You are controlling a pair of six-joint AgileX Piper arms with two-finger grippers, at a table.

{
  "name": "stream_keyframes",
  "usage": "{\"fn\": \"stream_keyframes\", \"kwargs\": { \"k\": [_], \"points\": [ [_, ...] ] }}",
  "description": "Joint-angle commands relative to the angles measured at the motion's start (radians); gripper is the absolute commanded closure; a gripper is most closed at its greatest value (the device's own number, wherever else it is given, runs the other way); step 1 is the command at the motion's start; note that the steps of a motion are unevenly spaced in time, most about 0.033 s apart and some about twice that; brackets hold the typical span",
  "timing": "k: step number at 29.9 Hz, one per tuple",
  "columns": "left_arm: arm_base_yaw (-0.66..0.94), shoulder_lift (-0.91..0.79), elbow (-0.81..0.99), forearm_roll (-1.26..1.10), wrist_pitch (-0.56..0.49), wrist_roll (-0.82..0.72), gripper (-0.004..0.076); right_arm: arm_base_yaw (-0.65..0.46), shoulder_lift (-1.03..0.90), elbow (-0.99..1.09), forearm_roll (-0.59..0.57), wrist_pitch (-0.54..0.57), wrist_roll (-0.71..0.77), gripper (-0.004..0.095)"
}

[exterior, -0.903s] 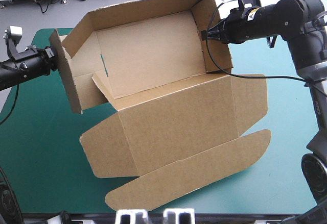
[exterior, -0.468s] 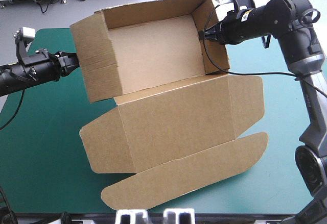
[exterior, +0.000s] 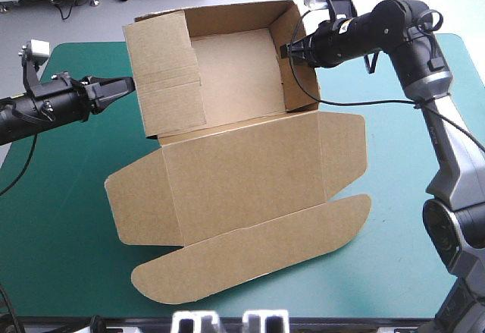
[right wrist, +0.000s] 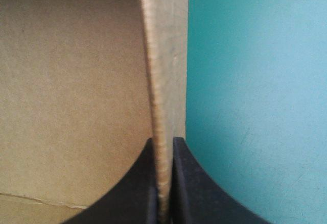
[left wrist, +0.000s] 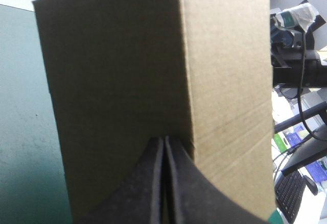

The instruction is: Fold the box

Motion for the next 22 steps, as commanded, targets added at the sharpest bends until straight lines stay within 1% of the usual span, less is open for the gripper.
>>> {"fn": "stream_keyframes", "kwargs": {
  "k": [1, 4, 5, 9, 13, 15, 19, 22],
  "points": [
    [-0.026, -0.025, -0.033, -0.085, 0.063, 0.001, 0.071, 0.003, -0.041, -0.03, 0.053, -0.088, 0.007, 0.0913],
    [-0.051, -0.023, -0.033, -0.085, 0.062, 0.029, 0.0636, 0.003, -0.037, -0.03, 0.062, -0.095, 0.007, 0.0913],
    [-0.059, -0.023, -0.033, -0.08, 0.056, 0.039, 0.0597, 0.003, -0.037, -0.03, 0.067, -0.097, 0.005, 0.0913],
    [-0.06, -0.014, -0.033, -0.054, 0.025, 0.039, 0.0484, 0.003, -0.035, -0.03, 0.106, -0.098, -0.016, 0.0913],
    [-0.06, -0.013, -0.033, -0.044, 0.026, 0.039, 0.0381, 0.012, -0.033, -0.03, 0.101, -0.096, -0.015, 0.0913],
    [-0.06, -0.013, -0.033, -0.033, 0.026, 0.028, 0.0358, 0.028, -0.031, -0.03, 0.09, -0.1, -0.015, 0.0913],
    [-0.06, -0.013, -0.033, 0.052, 0.011, 0.023, 0.0356, 0.093, -0.031, -0.03, 0.007, -0.118, -0.015, 0.0913],
    [-0.06, -0.013, -0.033, 0.116, -0.008, 0.013, 0.0356, 0.134, -0.031, -0.03, -0.025, -0.115, -0.006, 0.0913]
  ]
}}
